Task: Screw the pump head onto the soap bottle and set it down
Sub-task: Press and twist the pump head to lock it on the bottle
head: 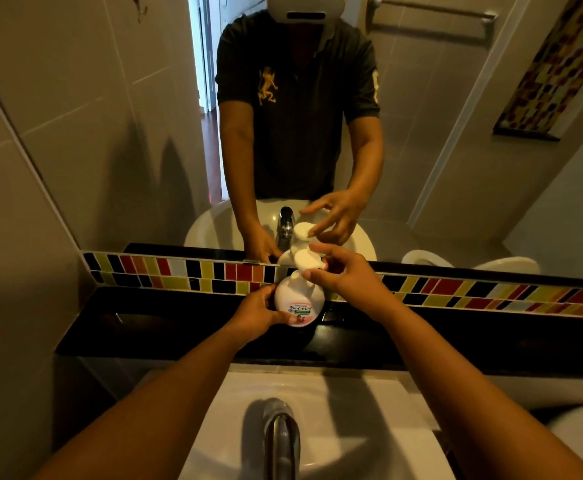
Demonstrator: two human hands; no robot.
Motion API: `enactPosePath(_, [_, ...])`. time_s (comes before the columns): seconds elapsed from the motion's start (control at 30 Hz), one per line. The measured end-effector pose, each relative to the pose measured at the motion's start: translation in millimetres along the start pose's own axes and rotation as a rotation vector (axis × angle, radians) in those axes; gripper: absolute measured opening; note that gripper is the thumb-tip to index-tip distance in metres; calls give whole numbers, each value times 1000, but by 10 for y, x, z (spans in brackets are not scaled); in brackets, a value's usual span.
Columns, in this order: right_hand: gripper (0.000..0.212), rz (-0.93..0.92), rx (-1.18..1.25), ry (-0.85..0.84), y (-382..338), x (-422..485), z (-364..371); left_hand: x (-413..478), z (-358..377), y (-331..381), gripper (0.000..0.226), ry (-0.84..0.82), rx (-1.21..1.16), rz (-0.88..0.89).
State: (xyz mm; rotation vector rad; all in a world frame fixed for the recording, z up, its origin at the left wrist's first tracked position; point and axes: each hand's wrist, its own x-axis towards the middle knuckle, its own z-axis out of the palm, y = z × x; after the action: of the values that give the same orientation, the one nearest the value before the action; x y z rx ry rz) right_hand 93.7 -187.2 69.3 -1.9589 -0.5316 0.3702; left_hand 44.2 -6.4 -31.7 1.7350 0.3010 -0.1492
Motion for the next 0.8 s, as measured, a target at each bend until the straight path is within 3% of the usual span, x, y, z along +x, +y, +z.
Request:
enactPosePath(0.6, [49, 40, -108, 224, 45, 103, 237, 18, -5, -25, 64, 6, 3, -9])
enactPosePath(0.7, [49, 46, -88, 193, 45, 111, 238, 18, -9, -27, 61, 5, 5, -10])
enactPosePath(0.8, [54, 13, -19, 30, 23, 59, 159, 11, -17, -25, 59, 4, -3, -12])
